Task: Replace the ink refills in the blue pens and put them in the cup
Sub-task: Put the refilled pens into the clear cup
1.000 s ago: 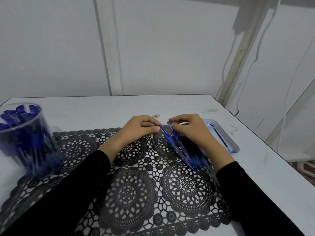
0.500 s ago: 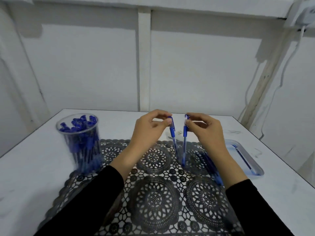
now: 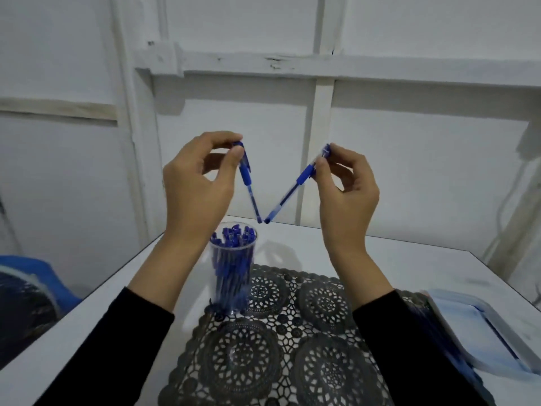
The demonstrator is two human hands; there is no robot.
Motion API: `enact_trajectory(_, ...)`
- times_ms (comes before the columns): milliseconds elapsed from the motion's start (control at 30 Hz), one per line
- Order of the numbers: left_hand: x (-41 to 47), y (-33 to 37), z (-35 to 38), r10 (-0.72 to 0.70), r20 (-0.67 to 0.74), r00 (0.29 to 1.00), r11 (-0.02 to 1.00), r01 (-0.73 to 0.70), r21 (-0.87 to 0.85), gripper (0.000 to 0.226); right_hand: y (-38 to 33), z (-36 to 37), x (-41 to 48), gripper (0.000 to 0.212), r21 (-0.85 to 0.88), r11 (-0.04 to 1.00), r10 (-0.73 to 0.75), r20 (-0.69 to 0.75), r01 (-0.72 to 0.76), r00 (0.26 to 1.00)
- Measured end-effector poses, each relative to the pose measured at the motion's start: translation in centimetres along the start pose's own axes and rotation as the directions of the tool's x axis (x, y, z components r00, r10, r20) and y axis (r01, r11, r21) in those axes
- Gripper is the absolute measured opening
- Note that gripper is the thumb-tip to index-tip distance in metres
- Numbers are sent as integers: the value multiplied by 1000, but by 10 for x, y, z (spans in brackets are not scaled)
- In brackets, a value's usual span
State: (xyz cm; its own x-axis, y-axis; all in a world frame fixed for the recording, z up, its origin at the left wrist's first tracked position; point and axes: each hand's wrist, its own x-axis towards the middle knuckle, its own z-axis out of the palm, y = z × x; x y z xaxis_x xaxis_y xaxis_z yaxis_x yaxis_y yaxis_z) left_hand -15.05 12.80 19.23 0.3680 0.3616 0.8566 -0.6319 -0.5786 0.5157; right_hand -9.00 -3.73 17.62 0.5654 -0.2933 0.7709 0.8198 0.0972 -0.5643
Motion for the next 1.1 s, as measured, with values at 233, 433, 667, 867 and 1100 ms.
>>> enact_trajectory(233, -12, -44, -28, -32, 53, 998, 988, 24, 154, 13, 23, 41, -41, 18, -42, 997, 70, 203, -63, 977)
enact_trajectory(433, -28, -62, -30, -29, 72, 997, 984, 16, 177, 13, 41, 47, -57, 18, -142, 987, 112, 296, -73, 949)
enact_trajectory(667, -16, -55, -38, 109, -59, 992, 981, -98, 170, 16, 42, 46, -57, 18, -170, 984, 99, 292, -51, 951)
enact_trajectory(867, -12, -55, -37, 227, -105, 968, 960, -205, 189, 16, 41, 47, -58, 19, -169, 984, 99, 281, -52, 955)
enact_trajectory(1100, -33, -75, -23, 72, 144, 987, 977, -99, 190, 16, 44, 53, -61, 19, -209, 978, 90, 328, -21, 940)
